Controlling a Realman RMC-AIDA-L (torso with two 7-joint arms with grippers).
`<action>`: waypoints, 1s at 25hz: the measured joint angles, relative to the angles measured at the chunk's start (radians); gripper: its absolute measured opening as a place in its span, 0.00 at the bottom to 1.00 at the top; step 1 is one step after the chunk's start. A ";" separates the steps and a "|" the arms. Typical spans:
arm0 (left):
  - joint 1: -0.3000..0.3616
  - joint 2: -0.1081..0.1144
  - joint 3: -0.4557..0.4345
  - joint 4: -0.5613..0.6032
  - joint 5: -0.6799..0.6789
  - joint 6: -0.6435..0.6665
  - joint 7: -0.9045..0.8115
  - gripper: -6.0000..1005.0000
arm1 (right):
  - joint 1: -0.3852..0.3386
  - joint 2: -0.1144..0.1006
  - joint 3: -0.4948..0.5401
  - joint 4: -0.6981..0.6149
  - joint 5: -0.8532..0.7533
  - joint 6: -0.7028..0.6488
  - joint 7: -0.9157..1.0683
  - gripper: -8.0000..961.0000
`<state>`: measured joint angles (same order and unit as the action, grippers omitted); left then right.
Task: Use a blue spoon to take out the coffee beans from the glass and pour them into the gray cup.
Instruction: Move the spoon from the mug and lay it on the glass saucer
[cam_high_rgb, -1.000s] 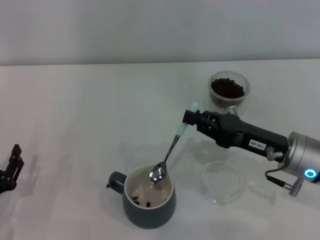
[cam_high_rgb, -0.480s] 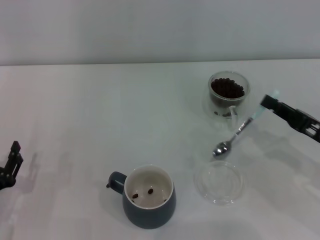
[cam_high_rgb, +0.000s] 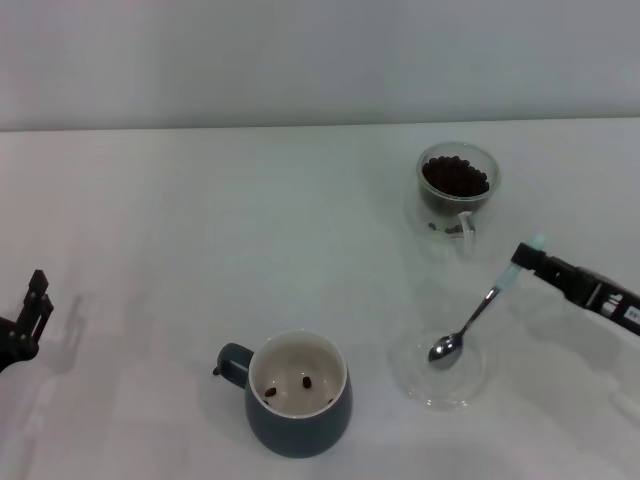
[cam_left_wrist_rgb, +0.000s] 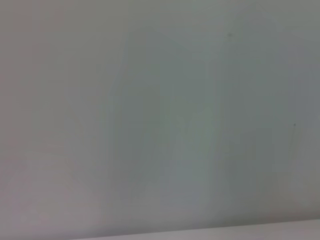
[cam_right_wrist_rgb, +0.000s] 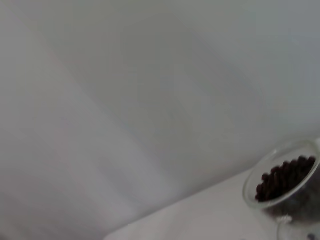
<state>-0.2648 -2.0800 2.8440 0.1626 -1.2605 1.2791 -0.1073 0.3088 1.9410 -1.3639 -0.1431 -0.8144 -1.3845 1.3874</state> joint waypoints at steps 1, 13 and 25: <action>-0.001 0.000 0.000 0.000 0.000 -0.001 0.000 0.65 | 0.002 0.004 -0.001 -0.001 -0.009 0.004 0.000 0.17; -0.008 0.000 0.000 0.000 0.000 -0.003 0.000 0.65 | 0.008 0.033 -0.035 -0.008 -0.059 0.046 0.003 0.20; -0.008 0.000 0.000 -0.011 -0.001 -0.003 0.000 0.65 | 0.009 0.034 -0.027 -0.012 -0.054 0.104 -0.055 0.37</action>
<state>-0.2725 -2.0800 2.8440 0.1517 -1.2610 1.2761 -0.1074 0.3178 1.9751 -1.3913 -0.1552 -0.8681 -1.2805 1.3320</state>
